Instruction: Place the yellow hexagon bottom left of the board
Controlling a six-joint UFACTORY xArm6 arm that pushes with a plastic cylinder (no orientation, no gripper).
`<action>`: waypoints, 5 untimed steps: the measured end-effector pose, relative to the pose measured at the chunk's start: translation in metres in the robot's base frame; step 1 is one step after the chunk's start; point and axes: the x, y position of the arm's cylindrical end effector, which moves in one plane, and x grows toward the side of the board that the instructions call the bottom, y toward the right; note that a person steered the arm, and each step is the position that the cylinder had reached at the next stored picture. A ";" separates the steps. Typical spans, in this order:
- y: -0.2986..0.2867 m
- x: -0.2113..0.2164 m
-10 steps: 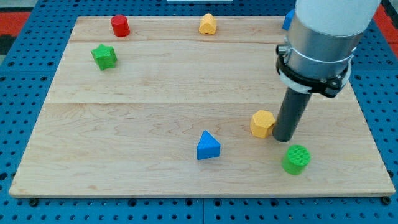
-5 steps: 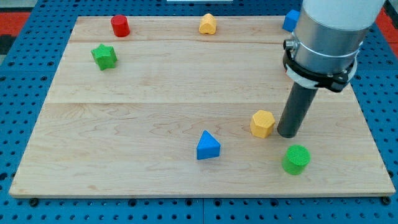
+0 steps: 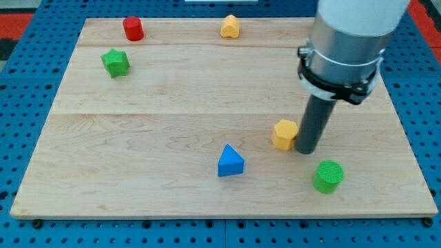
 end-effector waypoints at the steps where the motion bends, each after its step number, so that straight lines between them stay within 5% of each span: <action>1: -0.034 -0.007; 4: -0.070 -0.010; 5: -0.023 -0.008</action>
